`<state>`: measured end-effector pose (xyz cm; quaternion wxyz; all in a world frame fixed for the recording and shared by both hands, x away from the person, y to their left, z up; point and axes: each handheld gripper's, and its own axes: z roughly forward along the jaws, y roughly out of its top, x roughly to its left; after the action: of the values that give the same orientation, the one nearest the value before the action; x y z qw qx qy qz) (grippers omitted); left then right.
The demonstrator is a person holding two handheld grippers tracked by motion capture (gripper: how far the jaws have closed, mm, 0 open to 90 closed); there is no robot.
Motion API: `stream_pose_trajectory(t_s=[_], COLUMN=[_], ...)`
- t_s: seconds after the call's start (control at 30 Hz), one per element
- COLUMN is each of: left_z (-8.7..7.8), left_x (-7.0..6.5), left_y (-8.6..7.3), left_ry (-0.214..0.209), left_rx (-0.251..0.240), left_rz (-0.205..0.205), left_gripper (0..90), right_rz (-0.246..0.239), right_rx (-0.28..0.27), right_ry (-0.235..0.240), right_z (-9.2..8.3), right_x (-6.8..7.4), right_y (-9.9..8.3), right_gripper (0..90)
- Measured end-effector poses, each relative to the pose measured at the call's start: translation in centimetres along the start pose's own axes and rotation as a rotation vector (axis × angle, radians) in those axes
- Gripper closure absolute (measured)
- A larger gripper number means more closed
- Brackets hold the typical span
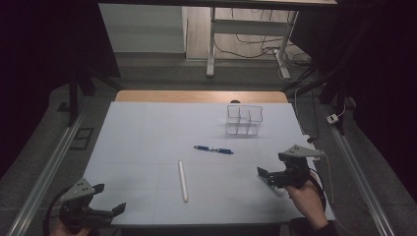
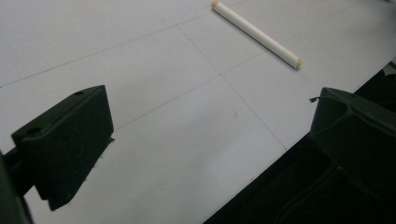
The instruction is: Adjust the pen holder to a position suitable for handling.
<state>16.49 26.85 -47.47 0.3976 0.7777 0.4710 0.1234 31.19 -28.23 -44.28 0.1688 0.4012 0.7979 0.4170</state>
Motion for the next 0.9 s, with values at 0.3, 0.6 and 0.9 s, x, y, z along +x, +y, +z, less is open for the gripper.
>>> stream_pose_trajectory(t_s=[0.3, 0.6, 0.9], left_z=[0.0, 0.0, 0.0], left_x=[0.1, 0.1, 0.2], left_y=[0.0, 0.0, 0.0], left_ry=[-0.006, -0.006, -0.01], left_rx=[-0.001, -0.001, 0.0], left_rz=[-0.01, -0.014, -0.014], left_gripper=[0.0, 0.0, 0.0], right_rz=[0.004, -0.017, -0.006], right_rx=[0.026, 0.045, 0.06], right_ry=[-0.032, -0.075, -0.079], right_z=[2.0, 3.8, 5.6], right_x=[-1.2, -2.0, -3.4], right_y=[0.7, 1.6, 2.9], right_gripper=[0.5, 0.5, 0.6])
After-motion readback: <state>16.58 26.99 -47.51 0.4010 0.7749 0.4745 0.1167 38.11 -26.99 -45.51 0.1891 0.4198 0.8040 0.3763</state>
